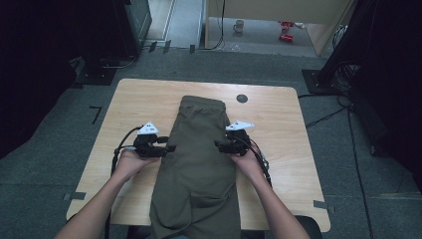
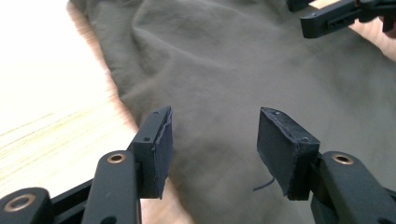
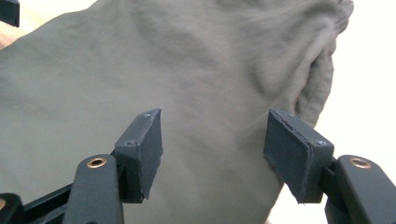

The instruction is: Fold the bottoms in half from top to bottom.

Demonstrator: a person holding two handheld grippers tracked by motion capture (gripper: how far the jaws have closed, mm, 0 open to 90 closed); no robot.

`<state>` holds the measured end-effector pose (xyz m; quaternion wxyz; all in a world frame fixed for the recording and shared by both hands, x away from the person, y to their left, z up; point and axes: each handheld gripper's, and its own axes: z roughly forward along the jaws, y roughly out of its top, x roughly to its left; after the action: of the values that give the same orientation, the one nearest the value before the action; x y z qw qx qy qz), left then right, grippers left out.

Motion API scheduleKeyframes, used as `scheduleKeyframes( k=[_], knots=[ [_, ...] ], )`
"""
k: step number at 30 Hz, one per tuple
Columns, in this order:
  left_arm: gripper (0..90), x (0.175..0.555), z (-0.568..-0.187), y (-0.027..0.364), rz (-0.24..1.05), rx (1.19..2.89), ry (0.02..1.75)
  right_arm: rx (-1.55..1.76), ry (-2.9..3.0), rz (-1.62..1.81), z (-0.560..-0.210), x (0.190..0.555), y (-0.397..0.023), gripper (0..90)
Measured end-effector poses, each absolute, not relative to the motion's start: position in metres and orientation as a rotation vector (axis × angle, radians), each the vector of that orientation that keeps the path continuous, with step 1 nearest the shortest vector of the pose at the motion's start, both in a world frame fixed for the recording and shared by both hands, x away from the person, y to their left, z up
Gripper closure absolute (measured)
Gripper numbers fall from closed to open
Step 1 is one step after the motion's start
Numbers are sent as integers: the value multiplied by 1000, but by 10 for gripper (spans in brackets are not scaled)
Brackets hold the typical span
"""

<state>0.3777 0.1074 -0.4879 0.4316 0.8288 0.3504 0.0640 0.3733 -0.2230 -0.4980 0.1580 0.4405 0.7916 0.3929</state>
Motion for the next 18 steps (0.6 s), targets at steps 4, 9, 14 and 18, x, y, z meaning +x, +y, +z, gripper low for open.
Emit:
scheduleKeyframes(
  k=[4,9,14,18],
  knots=[
    [451,388,-488,105,167,2068,887,1277,2254,1115,-498,383,-226,364],
    [450,403,-490,102,182,2084,897,1311,2232,1114,-498,398,-233,360],
    [449,418,-490,102,184,2076,910,1340,2220,1133,-497,411,-237,355],
    [455,429,-490,100,183,2079,917,1359,2213,1148,-496,423,-237,351]
  ],
)
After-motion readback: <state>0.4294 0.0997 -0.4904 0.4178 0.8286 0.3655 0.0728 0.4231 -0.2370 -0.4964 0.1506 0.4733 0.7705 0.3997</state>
